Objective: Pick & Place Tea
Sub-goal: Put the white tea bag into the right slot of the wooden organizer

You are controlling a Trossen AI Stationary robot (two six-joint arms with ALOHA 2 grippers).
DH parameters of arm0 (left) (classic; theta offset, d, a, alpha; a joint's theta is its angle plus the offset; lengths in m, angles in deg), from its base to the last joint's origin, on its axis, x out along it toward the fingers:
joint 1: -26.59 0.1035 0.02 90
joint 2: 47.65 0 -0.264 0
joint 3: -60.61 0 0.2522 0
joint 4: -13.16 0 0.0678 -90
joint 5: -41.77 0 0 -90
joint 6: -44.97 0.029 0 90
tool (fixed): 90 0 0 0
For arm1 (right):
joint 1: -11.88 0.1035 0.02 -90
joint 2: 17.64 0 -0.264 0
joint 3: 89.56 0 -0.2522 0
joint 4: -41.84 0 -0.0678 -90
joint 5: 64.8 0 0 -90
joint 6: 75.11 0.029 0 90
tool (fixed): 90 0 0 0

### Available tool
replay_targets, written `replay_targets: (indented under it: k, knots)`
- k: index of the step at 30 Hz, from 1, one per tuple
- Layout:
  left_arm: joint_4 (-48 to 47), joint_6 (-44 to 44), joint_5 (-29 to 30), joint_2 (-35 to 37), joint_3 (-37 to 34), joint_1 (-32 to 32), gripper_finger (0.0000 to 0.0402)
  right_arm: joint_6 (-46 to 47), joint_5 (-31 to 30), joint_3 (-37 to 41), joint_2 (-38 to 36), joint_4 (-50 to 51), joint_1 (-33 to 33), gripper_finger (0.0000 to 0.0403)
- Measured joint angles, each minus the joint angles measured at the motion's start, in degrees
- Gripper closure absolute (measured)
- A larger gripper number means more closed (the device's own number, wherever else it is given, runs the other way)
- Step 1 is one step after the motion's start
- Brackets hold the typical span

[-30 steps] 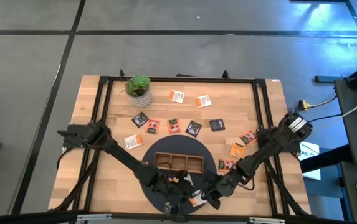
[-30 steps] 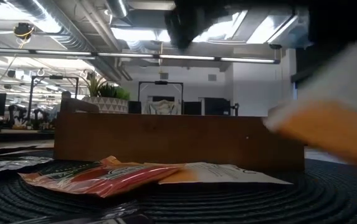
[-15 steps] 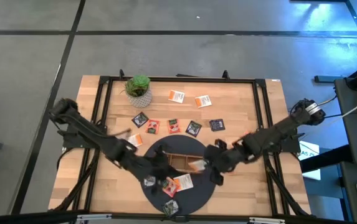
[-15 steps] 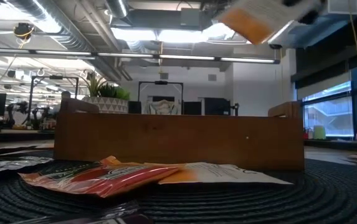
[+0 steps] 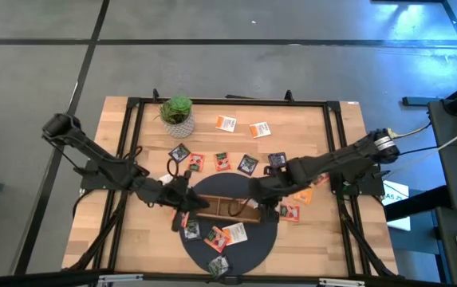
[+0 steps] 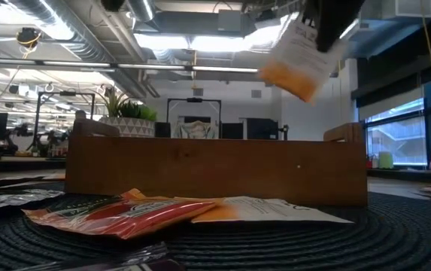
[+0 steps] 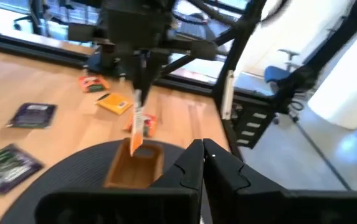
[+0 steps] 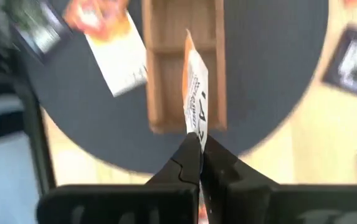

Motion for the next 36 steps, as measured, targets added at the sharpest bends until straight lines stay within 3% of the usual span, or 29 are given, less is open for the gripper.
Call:
replay_targets:
  k: [5,14,25,36]
  knots:
    - [-2.5,2.5,-2.5,0.4,-0.5,2.0,0.0399,-2.9,-0.3,-9.0,7.0,9.2,-0.9,0.04]
    - [-6.4,7.1,-5.3,0.4,-0.5,4.0,0.0392,-6.3,-0.2,-21.2,17.9,15.1,-2.1,0.0399]
    - [-11.5,1.6,-10.9,0.4,-0.5,3.9,0.04,-5.2,2.1,-21.9,20.6,18.3,-2.3,0.0397]
    - [-10.4,-4.4,-4.4,0.4,-0.5,4.0,0.0397,-5.2,2.2,-21.8,21.6,18.6,-2.3,0.0396]
